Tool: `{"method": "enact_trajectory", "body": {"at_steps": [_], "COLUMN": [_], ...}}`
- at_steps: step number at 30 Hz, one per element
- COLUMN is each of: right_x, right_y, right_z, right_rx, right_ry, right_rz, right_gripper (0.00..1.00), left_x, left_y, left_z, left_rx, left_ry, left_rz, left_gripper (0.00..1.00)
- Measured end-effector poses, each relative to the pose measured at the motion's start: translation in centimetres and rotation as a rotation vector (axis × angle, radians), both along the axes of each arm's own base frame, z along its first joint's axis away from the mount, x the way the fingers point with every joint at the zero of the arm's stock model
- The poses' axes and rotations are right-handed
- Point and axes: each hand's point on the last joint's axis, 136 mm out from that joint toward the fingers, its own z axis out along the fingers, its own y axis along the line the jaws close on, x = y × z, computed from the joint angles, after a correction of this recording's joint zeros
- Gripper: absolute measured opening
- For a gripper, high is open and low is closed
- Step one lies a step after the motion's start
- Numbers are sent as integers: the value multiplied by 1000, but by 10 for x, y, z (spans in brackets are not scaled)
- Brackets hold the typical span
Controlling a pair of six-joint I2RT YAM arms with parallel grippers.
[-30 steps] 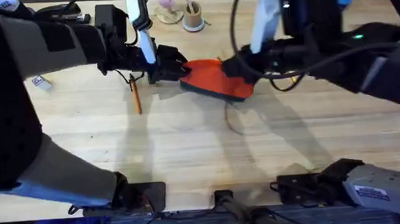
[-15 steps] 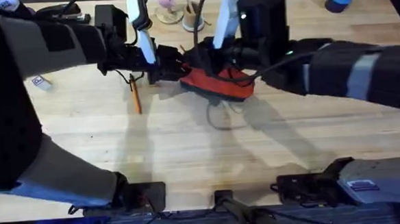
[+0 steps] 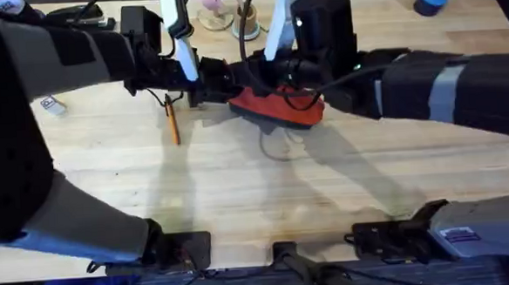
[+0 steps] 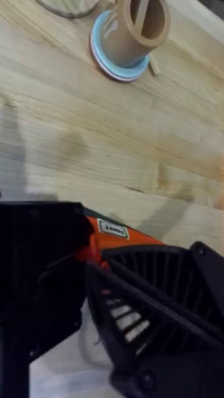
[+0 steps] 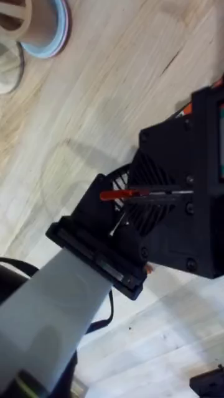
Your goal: Unzip the bag, pick up the pens from the table one at a time and place them inside, then zip the bag closed.
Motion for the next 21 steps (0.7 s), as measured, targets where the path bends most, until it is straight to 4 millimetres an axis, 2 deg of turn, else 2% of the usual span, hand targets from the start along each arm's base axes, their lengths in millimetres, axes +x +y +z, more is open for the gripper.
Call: {"method": "enact_trajectory", "body": {"at_steps": [2,3,9,11,21], "right_x": [0,-1,-7,-10,-26], "right_y": [-1,-1,-11,-17,-68], "right_z": [0,0,1,7,49], "right_rx": [-22,-43,-171,-207,-379], "right_ry": [15,26,77,75,-31], "right_rz": [3,12,34,27,-54], "right_gripper": [30,87,936,991,996], "left_x": [0,0,0,0,0], "left_y": [0,0,0,0,0], "left_z": [0,0,0,0,0], "left_rx": [0,0,0,0,0], "left_ry": [0,0,-1,-1,-1], "left_rz": [0,0,0,0,0], "left_gripper": [42,42,42,42,42]}}
